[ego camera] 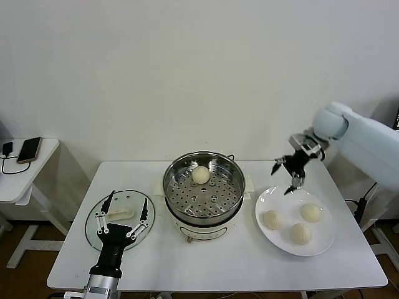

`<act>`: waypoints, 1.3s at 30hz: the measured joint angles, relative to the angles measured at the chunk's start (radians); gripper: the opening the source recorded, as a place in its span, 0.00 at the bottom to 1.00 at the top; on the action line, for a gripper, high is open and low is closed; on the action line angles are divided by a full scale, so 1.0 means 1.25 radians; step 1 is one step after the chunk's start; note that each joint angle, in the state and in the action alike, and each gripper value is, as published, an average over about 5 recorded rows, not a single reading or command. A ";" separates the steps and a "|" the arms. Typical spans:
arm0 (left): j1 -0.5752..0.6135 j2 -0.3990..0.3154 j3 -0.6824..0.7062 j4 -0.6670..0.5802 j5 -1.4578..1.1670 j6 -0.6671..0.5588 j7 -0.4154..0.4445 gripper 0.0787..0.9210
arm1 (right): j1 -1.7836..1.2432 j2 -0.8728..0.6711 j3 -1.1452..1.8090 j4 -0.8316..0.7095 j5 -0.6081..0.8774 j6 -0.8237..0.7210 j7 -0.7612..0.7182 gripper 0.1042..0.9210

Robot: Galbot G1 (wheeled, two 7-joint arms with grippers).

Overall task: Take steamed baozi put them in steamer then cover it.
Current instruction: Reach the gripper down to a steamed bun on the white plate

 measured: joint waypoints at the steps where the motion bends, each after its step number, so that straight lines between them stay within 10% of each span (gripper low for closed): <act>1: 0.001 -0.001 -0.001 -0.001 0.000 0.000 0.000 0.88 | -0.012 -0.003 0.001 0.000 0.001 -0.005 0.006 0.88; 31: 0.000 -0.009 -0.009 0.004 0.001 -0.001 -0.006 0.88 | -0.191 0.046 0.040 -0.039 -0.063 -0.036 0.128 0.88; 39: -0.002 -0.008 -0.008 0.006 0.001 -0.001 -0.006 0.88 | -0.189 0.043 0.036 -0.030 -0.075 -0.033 0.141 0.72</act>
